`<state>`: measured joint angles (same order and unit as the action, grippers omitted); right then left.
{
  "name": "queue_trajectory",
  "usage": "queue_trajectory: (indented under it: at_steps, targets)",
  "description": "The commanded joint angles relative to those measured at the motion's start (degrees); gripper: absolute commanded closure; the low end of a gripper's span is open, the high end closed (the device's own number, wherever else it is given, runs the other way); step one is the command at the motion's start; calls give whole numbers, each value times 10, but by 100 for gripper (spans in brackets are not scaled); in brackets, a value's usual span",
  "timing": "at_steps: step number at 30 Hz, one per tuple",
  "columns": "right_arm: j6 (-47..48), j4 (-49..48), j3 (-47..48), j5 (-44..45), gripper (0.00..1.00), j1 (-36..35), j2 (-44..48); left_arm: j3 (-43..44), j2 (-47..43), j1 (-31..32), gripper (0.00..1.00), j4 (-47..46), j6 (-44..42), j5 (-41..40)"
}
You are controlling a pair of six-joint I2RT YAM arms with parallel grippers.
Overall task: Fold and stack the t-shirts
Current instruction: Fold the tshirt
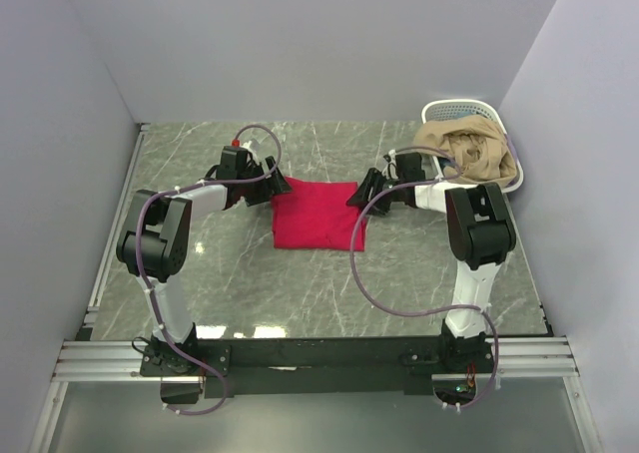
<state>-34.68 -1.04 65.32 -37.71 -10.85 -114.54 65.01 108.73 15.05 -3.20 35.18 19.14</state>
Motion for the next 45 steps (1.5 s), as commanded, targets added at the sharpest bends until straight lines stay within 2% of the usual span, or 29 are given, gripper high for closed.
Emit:
queue_trajectory:
  at_steps: [1,6,18,25,27,36,39,45]
  targets:
    - [67,83,13,136,38,-11,62,12,-4,-1,13,-14,-5,6]
    - [89,121,11,237,36,-19,109,15,-11,-1,13,-8,-9,-9]
    - [97,165,18,232,35,-41,155,42,7,9,13,-8,6,34]
    - [96,163,16,225,35,-47,146,49,26,14,24,-23,20,58]
    - [98,163,14,225,35,-48,150,53,32,14,24,-13,20,34]
    - [100,162,8,222,34,-48,166,28,-33,15,16,46,10,-89]
    - [100,160,5,216,34,-48,165,20,-45,15,14,50,9,-96]
    - [102,162,5,215,34,-49,165,29,-12,16,15,39,20,-64]
